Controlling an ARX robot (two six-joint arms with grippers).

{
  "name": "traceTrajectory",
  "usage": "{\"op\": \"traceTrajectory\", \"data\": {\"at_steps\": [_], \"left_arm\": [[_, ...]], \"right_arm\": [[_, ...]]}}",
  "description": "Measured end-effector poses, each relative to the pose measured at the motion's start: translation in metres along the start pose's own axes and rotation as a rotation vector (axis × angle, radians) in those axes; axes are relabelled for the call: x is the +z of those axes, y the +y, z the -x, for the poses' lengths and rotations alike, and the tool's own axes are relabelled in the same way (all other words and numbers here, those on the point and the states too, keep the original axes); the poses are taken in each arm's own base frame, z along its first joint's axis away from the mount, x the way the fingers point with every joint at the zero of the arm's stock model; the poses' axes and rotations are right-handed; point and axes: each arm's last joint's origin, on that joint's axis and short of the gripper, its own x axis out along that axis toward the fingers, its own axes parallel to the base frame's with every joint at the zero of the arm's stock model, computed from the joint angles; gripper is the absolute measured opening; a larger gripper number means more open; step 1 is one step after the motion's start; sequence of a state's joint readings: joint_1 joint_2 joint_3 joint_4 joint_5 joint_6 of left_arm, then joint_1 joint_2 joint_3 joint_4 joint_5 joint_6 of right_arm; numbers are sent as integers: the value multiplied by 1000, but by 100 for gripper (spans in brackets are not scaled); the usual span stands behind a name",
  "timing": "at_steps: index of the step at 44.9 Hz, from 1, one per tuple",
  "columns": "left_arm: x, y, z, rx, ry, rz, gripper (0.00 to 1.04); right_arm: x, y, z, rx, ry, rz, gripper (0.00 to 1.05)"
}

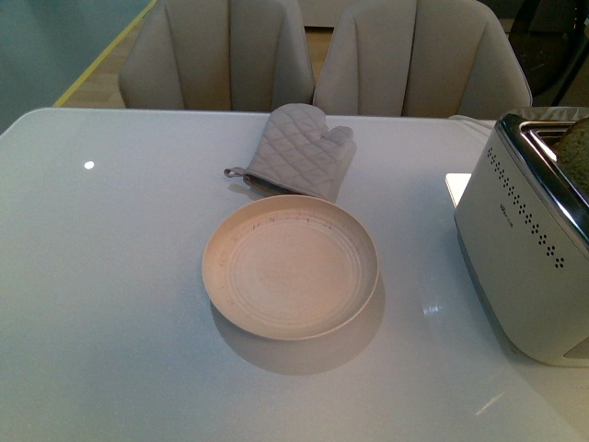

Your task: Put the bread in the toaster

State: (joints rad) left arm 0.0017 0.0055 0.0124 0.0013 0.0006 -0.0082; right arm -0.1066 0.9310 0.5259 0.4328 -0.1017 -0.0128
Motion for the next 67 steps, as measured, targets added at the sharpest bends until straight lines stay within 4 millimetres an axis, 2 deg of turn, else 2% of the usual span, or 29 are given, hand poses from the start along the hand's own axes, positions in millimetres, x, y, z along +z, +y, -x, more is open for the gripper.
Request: {"op": "traceTrajectory", "data": {"at_steps": [7,18,19,42,56,67], "left_arm": [[0,0,0,1,0,0,98],[0,0,0,0,0,0,98],[0,0,0,0,0,0,98],[0,0,0,0,0,0,98],[0,0,0,1,0,0,98],[0,0,0,1,0,0,98]], "right_arm": [[-37,5,16,0,44,-6,42],[-60,19,39,6,34,-6,3],[-62,19,41,7,36,-3,2],[-91,20,74,2,35,-9,2],[-102,20,88,2,19,-9,2],[-101,20,94,1,8,-9,2]]}}
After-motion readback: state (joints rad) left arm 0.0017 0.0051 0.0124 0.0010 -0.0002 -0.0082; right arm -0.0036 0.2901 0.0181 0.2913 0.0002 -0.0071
